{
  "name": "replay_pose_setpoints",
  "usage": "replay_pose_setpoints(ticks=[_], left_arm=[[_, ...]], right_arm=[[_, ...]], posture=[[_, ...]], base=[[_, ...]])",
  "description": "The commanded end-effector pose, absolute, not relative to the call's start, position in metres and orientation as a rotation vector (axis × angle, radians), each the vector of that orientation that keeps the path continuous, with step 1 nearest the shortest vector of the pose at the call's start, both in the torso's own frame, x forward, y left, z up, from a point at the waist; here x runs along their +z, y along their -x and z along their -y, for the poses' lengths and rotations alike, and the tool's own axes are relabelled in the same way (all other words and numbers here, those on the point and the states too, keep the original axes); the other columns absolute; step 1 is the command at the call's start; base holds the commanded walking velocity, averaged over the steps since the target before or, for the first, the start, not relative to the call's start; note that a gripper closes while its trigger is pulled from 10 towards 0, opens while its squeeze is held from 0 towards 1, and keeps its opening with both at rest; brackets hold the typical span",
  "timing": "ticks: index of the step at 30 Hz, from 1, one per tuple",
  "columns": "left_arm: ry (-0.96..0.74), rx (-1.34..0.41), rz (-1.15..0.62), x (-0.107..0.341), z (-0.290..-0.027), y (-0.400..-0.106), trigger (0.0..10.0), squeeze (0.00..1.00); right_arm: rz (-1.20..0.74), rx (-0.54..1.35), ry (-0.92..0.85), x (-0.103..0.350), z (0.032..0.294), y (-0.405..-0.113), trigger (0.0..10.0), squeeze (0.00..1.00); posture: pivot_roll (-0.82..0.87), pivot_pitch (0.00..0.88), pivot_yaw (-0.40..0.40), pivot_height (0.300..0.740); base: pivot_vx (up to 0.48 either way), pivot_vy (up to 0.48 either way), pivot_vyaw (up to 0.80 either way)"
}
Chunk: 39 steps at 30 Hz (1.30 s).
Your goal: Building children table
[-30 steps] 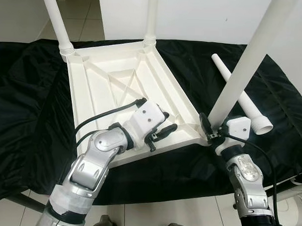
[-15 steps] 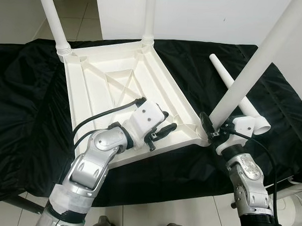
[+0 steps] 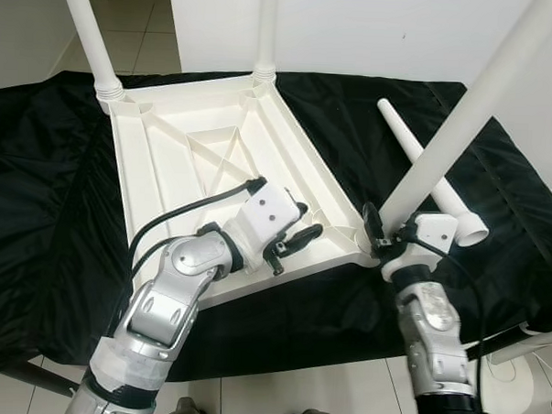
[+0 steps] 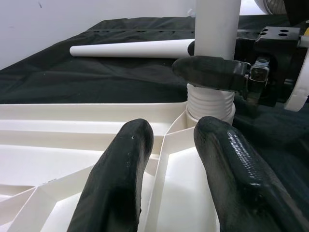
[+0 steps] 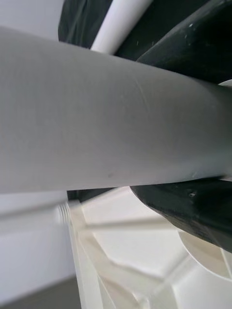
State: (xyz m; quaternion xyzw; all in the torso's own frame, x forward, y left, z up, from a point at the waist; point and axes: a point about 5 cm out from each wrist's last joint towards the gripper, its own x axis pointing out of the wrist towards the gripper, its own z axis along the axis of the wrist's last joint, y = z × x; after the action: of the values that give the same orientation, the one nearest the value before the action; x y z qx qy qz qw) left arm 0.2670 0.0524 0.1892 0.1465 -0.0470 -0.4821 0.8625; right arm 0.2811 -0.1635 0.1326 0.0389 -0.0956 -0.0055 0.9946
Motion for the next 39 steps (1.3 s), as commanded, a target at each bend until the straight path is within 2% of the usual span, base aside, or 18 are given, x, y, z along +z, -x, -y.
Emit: replay_pose_setpoints(ticks=[1,8,16,34,35,39], left_arm=[[-0.312,-0.926,0.132,0.195,-0.054,-0.270,10.0,0.00],[-0.308,-0.924,0.134,0.196,-0.055,-0.270,10.0,0.00],[-0.310,-0.928,0.137,0.195,-0.054,-0.269,10.0,0.00],[-0.316,-0.928,0.142,0.196,-0.054,-0.269,10.0,0.00],[-0.316,-0.929,0.143,0.196,-0.054,-0.269,10.0,0.00],[-0.316,-0.929,0.143,0.196,-0.054,-0.269,10.0,0.00]], right_arm=[[0.083,-0.072,-0.074,0.110,0.159,-0.277,10.0,0.00],[0.085,-0.166,-0.114,0.110,0.147,-0.276,10.0,0.00],[0.075,-0.191,-0.111,0.111,0.139,-0.277,10.0,0.00],[0.089,-0.233,-0.070,0.121,0.138,-0.283,10.0,0.00],[0.104,-0.214,-0.082,0.124,0.139,-0.284,10.0,0.19],[0.114,-0.201,-0.091,0.125,0.140,-0.284,10.0,0.19]], posture=[[-0.08,0.067,0.013,0.740],[-0.07,0.057,0.009,0.740],[-0.07,0.044,0.005,0.740],[-0.07,0.019,-0.003,0.740],[-0.07,0.019,-0.003,0.740],[-0.07,0.019,-0.003,0.740]], base=[[0.000,0.000,0.00],[0.000,0.000,0.00],[0.000,0.000,0.00],[0.000,0.000,0.00],[0.000,0.000,0.00],[0.000,0.000,0.00]])
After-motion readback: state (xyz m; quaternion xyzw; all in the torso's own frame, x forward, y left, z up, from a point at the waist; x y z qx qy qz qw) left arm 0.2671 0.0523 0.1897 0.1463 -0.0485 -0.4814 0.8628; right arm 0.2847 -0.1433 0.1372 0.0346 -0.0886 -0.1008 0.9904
